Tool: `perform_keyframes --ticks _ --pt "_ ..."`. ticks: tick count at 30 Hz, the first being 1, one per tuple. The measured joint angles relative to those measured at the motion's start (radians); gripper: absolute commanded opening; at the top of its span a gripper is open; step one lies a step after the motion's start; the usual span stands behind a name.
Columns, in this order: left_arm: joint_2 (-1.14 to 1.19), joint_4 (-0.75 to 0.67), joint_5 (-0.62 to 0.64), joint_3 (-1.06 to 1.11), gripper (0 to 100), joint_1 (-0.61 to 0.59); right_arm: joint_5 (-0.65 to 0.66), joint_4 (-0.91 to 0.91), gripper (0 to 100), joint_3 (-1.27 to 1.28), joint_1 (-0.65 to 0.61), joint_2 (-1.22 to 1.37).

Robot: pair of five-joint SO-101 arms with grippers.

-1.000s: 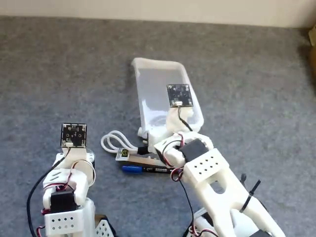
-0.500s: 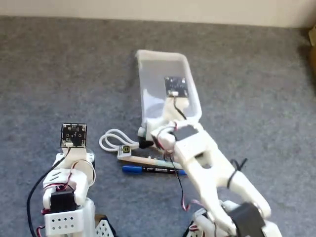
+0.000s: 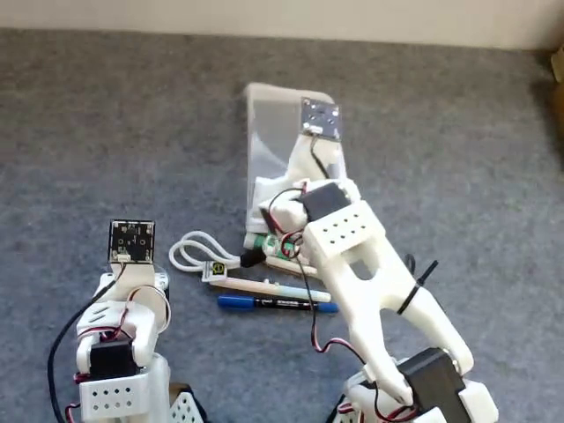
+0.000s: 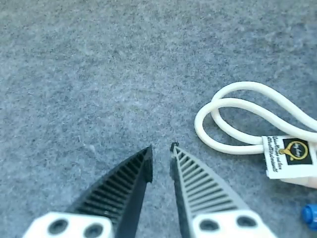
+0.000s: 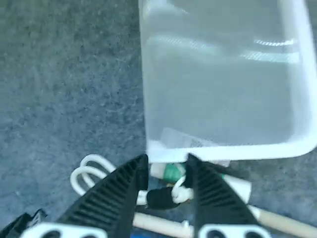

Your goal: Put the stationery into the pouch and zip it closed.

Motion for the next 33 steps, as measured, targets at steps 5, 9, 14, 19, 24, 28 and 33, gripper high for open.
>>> perform_keyframes --ticks 5,9,14,19,24,28,33 --pt "0.0 0.0 0.0 0.0 8 0.0 -0.064 0.0 16.6 0.0 -0.061 0.0" --pt "0.0 0.0 0.0 0.0 8 0.0 -0.104 0.015 16.6 0.0 -0.117 0.0" --pt "0.0 0.0 0.0 0.0 8 0.0 -0.157 0.04 16.6 0.0 -0.166 0.074" --pt "0.0 0.0 0.0 0.0 8 0.0 -0.212 0.04 16.6 0.0 -0.173 0.18" --pt "0.0 0.0 0.0 0.0 8 0.0 -0.249 0.04 16.6 0.0 -0.176 0.232" --pt "0.0 0.0 0.0 0.0 8 0.0 -0.276 0.038 16.6 0.0 -0.176 0.269" --pt "0.0 0.0 0.0 0.0 8 0.0 -0.285 -0.009 16.6 0.0 -0.176 0.325"
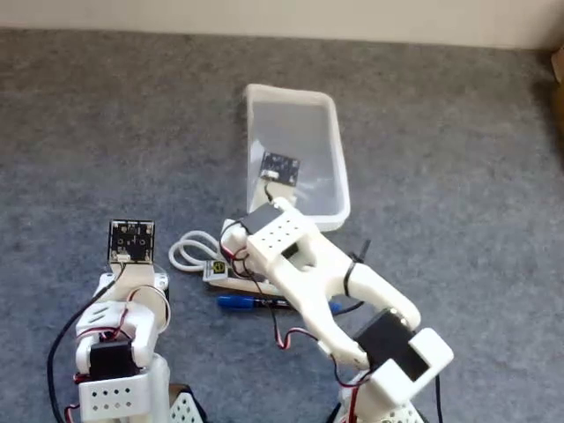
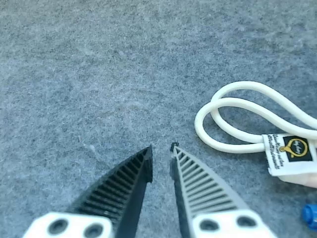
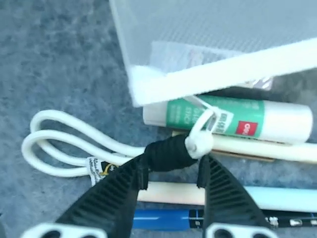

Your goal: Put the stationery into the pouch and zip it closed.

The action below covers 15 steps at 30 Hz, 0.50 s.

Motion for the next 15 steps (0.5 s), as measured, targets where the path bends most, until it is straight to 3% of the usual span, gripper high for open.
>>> perform_keyframes --ticks 8,15 --pt "0.0 0.0 0.0 0.0 8 0.0 0.0 -0.009 15.8 0.0 0.003 0.008" --pt "0.0 0.0 0.0 0.0 8 0.0 -0.037 -0.029 1.3 0.0 0.029 0.008"
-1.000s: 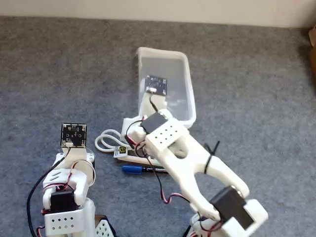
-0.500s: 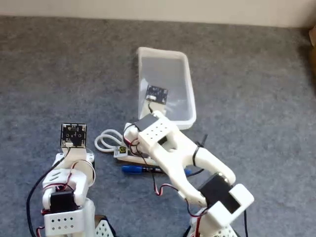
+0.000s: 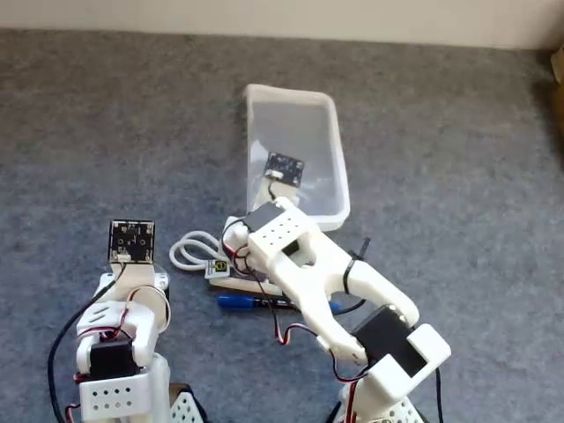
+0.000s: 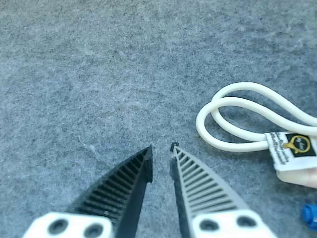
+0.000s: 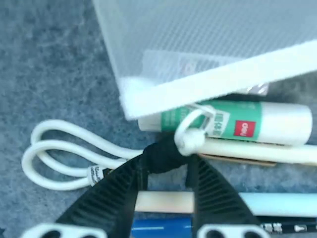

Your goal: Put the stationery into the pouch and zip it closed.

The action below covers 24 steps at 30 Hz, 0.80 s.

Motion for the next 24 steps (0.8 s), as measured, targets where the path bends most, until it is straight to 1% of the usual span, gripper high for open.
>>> perform_keyframes --ticks 5,9,11,16,19,24 --pt "0.0 0.0 0.0 0.0 8 0.0 0.002 -0.028 0.4 0.0 0.032 0.0" --pt "0.0 0.0 0.0 0.0 8 0.0 0.063 -0.028 0.4 0.0 0.032 0.0" --pt "0.0 0.0 0.0 0.0 8 0.0 0.074 -0.025 0.4 0.0 0.032 0.0" --pt "0.0 0.0 0.0 0.0 8 0.0 0.101 0.087 0.4 -0.055 0.035 0.0" --pt "0.0 0.0 0.0 0.0 8 0.0 0.175 0.181 0.4 -0.106 0.035 -0.021" --pt "0.0 0.0 0.0 0.0 8 0.0 0.239 0.279 0.4 -0.15 0.035 -0.075"
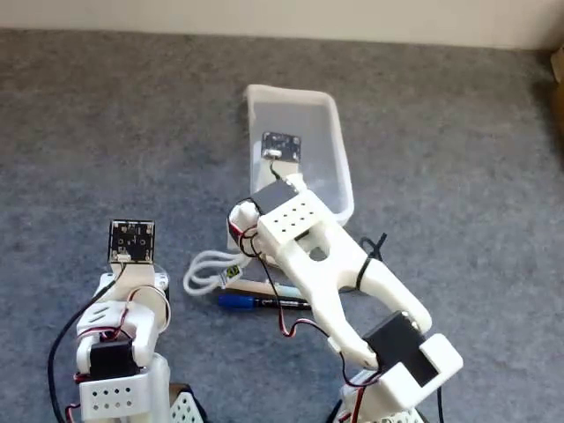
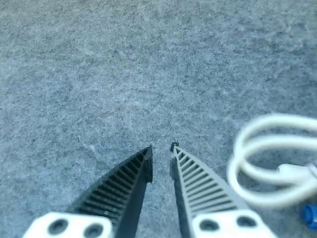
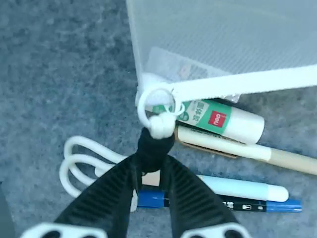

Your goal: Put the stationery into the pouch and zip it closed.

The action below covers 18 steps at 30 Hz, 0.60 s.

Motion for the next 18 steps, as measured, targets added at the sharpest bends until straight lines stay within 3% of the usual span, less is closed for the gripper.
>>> perform_keyframes --ticks 7,15,18 --pt "0.0 0.0 0.0 0.0 8 0.0 0.109 0.049 0.4 -0.002 0.0 -0.057" --pt "0.0 0.0 0.0 0.0 8 0.0 0.178 0.239 0.8 -0.158 0.005 -0.037" --pt "0.0 0.0 0.0 0.0 8 0.0 0.178 0.245 6.7 -0.186 0.008 0.011"
